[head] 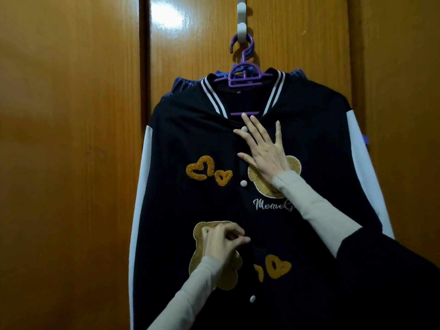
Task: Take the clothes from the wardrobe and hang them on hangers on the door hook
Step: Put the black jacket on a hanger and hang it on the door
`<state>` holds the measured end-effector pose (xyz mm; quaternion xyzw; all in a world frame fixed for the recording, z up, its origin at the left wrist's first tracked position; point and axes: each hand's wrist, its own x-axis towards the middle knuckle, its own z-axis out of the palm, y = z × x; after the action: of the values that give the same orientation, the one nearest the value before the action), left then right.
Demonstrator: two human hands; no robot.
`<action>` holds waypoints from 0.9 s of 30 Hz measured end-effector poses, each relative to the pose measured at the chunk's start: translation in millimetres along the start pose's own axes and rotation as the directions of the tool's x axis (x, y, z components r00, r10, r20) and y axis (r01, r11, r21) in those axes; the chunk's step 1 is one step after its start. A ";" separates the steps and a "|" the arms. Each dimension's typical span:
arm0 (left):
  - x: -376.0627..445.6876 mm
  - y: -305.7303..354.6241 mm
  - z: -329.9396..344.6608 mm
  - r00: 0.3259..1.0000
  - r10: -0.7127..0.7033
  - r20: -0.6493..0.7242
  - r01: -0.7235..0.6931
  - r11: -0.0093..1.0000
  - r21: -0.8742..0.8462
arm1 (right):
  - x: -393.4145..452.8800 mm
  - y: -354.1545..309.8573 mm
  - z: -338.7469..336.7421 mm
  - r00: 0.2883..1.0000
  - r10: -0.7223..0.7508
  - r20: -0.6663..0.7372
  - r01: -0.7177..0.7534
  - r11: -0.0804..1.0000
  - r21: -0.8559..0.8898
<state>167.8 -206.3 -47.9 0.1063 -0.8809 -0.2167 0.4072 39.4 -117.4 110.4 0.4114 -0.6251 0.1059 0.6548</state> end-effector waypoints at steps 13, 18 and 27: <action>8.6 -24.9 -4.2 0.997 0.044 0.061 -0.052 0.989 0.142 | -5.1 4.9 14.5 1.000 -0.005 0.015 0.008 0.976 -0.217; -2.7 -20.7 -2.0 0.990 0.136 -0.032 -0.126 0.967 0.223 | -23.8 -10.8 5.9 0.995 0.061 0.078 -0.060 0.998 -0.023; -36.0 -72.6 -1.5 0.914 0.389 -0.115 -0.180 0.642 0.745 | -130.5 -25.6 2.0 0.967 0.010 0.256 -0.003 1.000 -0.028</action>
<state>193.0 -257.8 -105.3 0.1441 -0.8368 0.2299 0.4756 29.1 -86.1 -18.5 0.4104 -0.7071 0.0454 0.5741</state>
